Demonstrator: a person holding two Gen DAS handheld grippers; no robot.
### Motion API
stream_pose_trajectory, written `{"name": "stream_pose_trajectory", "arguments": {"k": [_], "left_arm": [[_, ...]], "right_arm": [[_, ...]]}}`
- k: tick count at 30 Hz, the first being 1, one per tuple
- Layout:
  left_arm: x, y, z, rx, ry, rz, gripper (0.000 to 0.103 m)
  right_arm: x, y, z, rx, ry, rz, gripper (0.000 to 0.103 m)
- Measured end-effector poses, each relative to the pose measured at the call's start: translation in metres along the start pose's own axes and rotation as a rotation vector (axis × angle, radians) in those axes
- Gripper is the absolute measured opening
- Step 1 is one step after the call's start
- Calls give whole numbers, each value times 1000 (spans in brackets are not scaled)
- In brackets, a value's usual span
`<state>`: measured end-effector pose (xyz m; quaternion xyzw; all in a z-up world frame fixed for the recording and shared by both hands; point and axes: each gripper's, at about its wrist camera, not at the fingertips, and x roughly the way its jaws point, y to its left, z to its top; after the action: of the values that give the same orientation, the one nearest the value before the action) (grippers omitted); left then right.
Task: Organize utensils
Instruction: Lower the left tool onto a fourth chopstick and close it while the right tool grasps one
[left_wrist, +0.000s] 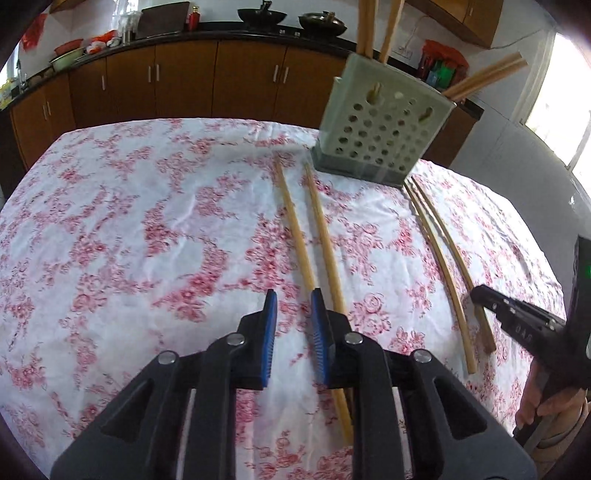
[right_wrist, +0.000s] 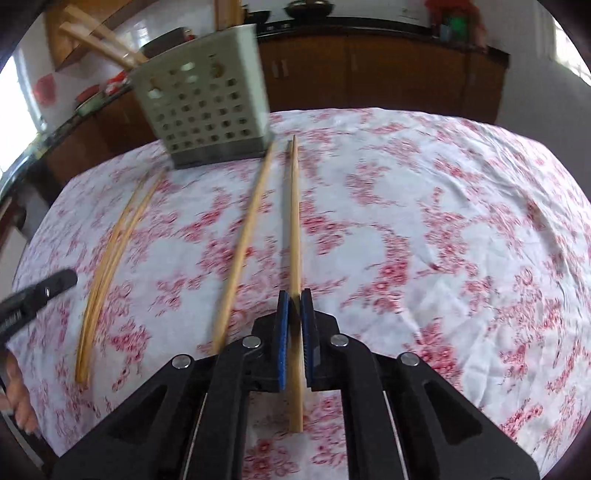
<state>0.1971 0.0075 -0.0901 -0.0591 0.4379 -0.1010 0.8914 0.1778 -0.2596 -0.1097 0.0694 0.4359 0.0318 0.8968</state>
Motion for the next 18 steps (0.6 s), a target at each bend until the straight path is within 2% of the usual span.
{"name": "stream_pose_trajectory", "arguments": {"k": [6,11,15,18], "left_arm": [[11,-16,-4,46,37,1,14],[19,-21,-5,80,43,51,11],[21,-11,3,59,36,92,9],[19,14,14,10,26,152,9]], "right_arm": [[0,-6,0,2,-5,-2,8],[-2,-3,-4,-23,-12,-8,8],[-3,-7,-6,-19,-17,5,8],[-1,-11,-2,-15,-28,-20,8]]}}
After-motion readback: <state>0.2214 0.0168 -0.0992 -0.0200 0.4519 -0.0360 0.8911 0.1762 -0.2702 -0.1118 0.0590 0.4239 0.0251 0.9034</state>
